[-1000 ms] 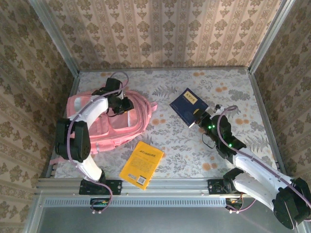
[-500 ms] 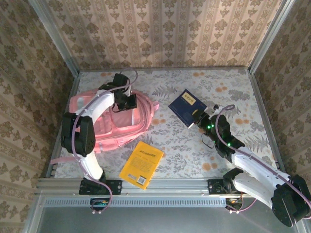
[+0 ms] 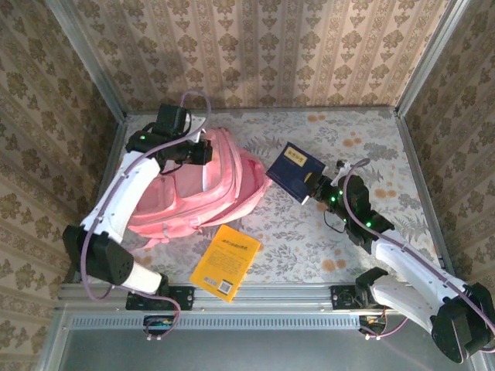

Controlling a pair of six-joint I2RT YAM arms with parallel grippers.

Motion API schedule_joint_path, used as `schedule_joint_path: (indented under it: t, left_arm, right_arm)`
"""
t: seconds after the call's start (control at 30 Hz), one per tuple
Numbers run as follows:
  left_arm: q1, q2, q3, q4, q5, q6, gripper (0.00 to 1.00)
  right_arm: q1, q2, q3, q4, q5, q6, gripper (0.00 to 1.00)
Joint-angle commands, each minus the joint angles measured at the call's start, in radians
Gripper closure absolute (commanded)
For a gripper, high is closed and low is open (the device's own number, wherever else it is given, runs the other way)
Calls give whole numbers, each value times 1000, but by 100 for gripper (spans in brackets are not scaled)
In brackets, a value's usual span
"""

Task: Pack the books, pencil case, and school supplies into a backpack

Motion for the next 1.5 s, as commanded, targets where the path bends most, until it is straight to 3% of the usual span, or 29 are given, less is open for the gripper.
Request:
schedule_joint_path:
  t: [0.0,0.17,0.33,0.6,0.83,0.93,1.07,1.23,1.47]
  left_arm:
    - [17,-89,59,44,78,109,100]
    - [34,-162,66,89,93,152,100]
    - [52,-180,71,145,188,171,100]
    - [55,-171,147,204,270,187,100]
    - [55,-162,170,231,383,195,100]
    - [56,-167,159,244,394,191,100]
    - [60,-178,138,269,414,179,100]
    - [71,-183,118,287,409,158,100]
    - [94,-179,66,351,435,104,100]
  right_arm:
    - [-1,-11,86,-11,-159,-79,100]
    - [0,-95,114,-69,-198,-99,100]
    - [32,-71,139,-82,-308,-62,100]
    - [149,120,214,-42,-405,-13,100]
    - [204,350,309,165,-454,173,100]
    - [238,453,384,176,-424,223,100]
    - [302,616,485,177,-295,281,100]
    - [358,800,656,39,-165,270,100]
    - [406,985,776,24,-42,242,77]
